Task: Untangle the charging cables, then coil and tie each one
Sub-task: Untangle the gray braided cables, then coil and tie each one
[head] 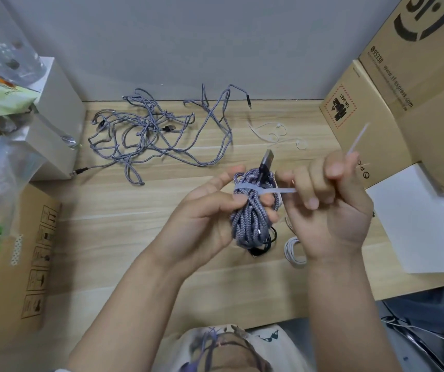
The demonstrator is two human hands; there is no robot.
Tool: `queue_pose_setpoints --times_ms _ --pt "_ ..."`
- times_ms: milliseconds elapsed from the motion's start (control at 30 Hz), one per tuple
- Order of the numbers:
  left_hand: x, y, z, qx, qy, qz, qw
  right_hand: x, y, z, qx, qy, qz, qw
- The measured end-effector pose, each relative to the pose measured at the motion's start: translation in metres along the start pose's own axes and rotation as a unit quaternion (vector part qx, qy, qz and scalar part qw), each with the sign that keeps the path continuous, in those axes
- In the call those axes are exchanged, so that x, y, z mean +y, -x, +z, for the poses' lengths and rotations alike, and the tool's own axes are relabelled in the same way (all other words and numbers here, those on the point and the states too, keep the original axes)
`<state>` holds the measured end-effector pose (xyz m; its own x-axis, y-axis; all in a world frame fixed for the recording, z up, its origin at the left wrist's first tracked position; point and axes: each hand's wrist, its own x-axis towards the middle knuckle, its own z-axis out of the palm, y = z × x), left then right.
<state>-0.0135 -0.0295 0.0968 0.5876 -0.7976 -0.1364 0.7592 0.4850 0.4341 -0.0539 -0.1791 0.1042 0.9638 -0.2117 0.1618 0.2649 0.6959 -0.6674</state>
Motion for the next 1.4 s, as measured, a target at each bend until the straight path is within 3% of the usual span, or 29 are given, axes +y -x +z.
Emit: queue_pose_setpoints --times_ms 133,300,500,833,1033,1200,1400 --pt "0.009 0.010 0.003 0.057 -0.179 0.025 0.982 -0.013 0.002 -0.001 -0.035 0.133 0.052 0.989" --pt "0.017 0.014 0.009 0.039 -0.333 0.020 0.942 -0.027 0.000 0.011 -0.026 0.298 0.117 0.947" --pt "0.026 0.018 0.011 -0.009 -0.391 -0.012 0.920 -0.034 -0.002 0.017 -0.056 0.412 0.189 0.890" --pt "0.031 0.018 0.005 -0.033 -0.428 -0.051 0.902 -0.033 -0.006 0.015 -0.119 0.438 0.230 0.861" --pt "0.033 0.018 0.003 -0.050 -0.425 -0.056 0.902 -0.031 -0.005 0.012 -0.108 0.415 0.225 0.875" --pt "0.033 0.018 0.003 -0.058 -0.424 -0.060 0.902 -0.034 -0.006 0.014 -0.132 0.431 0.244 0.859" --pt "0.032 0.018 0.002 -0.082 -0.472 -0.073 0.875 -0.038 -0.010 0.018 -0.160 0.441 0.284 0.836"
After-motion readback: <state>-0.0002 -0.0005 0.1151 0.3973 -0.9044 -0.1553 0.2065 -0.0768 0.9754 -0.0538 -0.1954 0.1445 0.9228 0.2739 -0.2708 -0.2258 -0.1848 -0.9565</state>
